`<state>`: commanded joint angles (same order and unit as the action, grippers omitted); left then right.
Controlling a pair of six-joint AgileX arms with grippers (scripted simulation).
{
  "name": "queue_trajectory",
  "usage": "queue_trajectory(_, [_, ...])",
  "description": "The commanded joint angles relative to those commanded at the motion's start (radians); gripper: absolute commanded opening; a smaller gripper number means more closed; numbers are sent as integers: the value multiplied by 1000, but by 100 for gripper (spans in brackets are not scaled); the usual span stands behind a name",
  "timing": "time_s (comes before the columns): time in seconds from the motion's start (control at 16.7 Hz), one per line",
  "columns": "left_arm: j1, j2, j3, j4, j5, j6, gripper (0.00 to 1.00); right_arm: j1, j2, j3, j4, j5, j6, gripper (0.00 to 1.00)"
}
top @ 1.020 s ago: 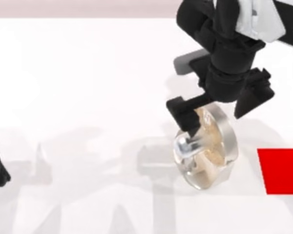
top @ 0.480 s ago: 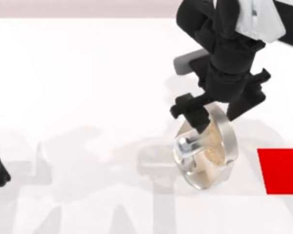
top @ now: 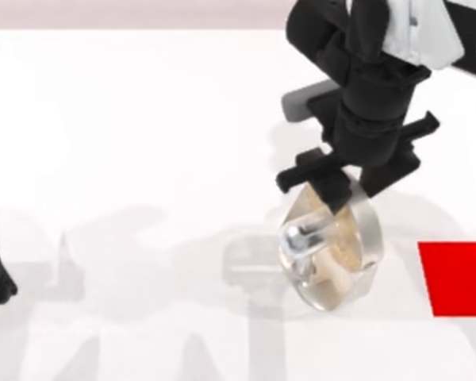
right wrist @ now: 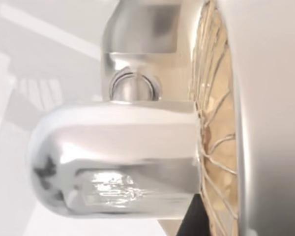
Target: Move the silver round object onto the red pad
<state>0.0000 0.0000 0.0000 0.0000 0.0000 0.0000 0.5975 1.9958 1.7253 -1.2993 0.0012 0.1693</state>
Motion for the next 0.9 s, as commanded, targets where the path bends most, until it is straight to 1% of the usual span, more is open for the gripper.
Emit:
queue_trajectory(0.48, [0,0,0,0,0,0,100,-1,1,4,-4,0,1,0])
queue_trajectory(0.9, [0,0,0,0,0,0,100,6,16,210,-195,0,0,0])
